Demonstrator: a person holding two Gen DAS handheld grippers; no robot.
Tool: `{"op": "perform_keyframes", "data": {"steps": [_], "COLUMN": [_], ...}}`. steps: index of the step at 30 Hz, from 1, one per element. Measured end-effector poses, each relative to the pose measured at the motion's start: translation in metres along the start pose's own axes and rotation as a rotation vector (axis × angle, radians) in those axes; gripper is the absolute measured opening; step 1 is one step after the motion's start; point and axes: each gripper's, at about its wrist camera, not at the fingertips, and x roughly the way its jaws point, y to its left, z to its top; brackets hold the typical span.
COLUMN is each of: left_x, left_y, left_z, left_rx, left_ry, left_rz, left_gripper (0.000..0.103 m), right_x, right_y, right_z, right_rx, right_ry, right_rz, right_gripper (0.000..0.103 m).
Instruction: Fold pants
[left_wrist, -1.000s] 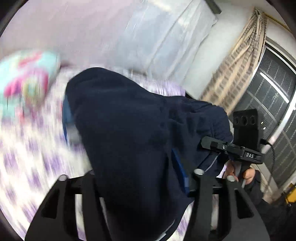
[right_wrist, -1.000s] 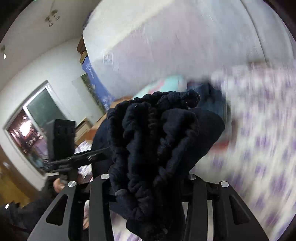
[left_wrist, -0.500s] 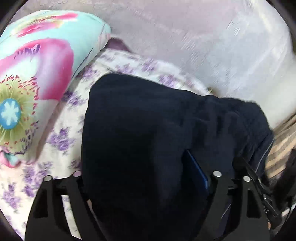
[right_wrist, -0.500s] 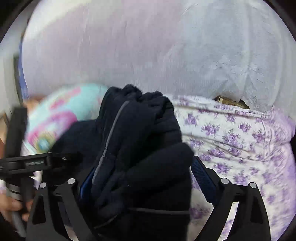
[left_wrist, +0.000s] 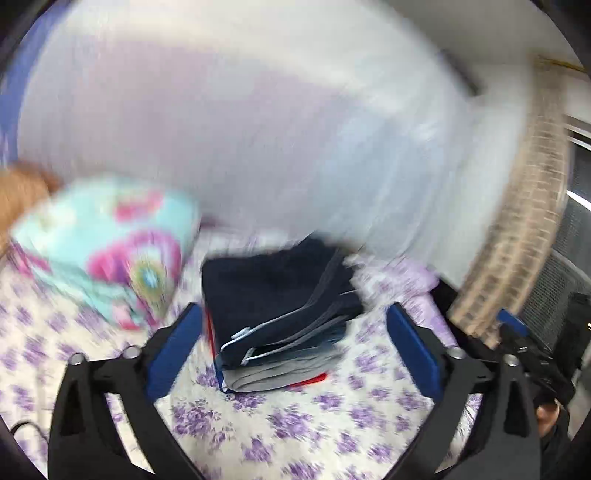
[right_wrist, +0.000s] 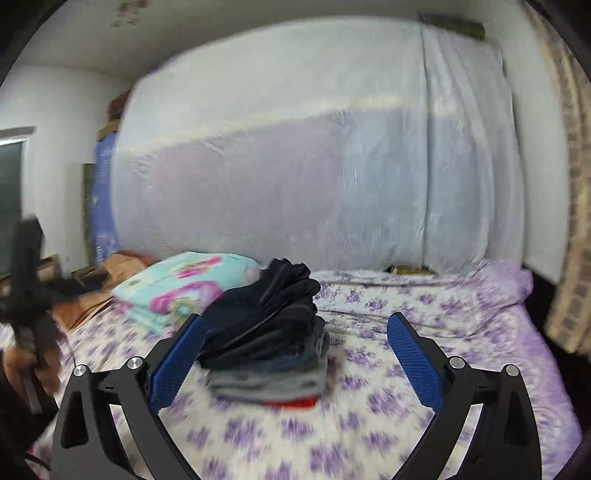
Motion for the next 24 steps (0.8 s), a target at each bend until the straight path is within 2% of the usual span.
{"op": "perform_keyframes", "data": {"steps": [2, 3, 5, 7, 9, 11, 13, 15, 20, 22, 24], "left_x": [-0.075, -0.091, -0.125, -0.15, -0.173, -0.193, -0.207, -0.21, -0.192, -0.184, -0.173], "left_y": [-0.036, -0.046, -0.069, -0.089, -0.102, -0.108, -0.114, -0.117, -0.099, -0.09, -0.079], "left_z": [-0.005, -0.005, -0.014, -0.035, -0.062, -0.089, -0.114, -0.141, -0.196, -0.203, -0.209], "left_rx": [0.073, 0.081, 0.1, 0.118, 0.133, 0.137, 0.143, 0.171, 0.139, 0.125, 0.102], "left_ry": [-0.081, -0.082, -0.051, -0.003, 0.035, 0.038, 0.045, 0.066, 0.135, 0.151, 0.202], "left_rz": [-0.002, -0.011, -0.021, -0.001, 0.027, 0.043, 0.047, 0.079, 0.189, 0.234, 0.267], "left_gripper": [0.098, 0.098, 0.098, 0.098, 0.098, 0.098, 0.098, 0.098, 0.098, 0.098, 0.098], "right_x": [-0.064, -0.089, -0.141, -0.173, -0.199, -0.22, -0.229, -0.233, -0.201, -0.19, -0.179], "right_y": [0.003, 0.003, 0.002, 0.005, 0.013, 0.024, 0.035, 0.044, 0.049, 0.049, 0.047], "right_z": [-0.003, -0.005, -0.011, -0.025, -0.045, -0.071, -0.095, -0.116, -0.171, -0.189, -0.199], "right_rx": [-0.005, 0.006, 0.033, 0.041, 0.056, 0.084, 0.095, 0.084, 0.145, 0.172, 0.188], "right_ry": [-0.041, -0.057, -0.09, -0.099, -0.085, -0.051, -0.023, -0.001, 0.088, 0.138, 0.176], "right_rz": [-0.007, -0.005, -0.002, -0.005, 0.023, 0.074, 0.14, 0.152, 0.068, 0.035, 0.008], "right_gripper": [0.099, 0.099, 0.099, 0.099, 0.099, 0.099, 0.099, 0.099, 0.099, 0.099, 0.099]}}
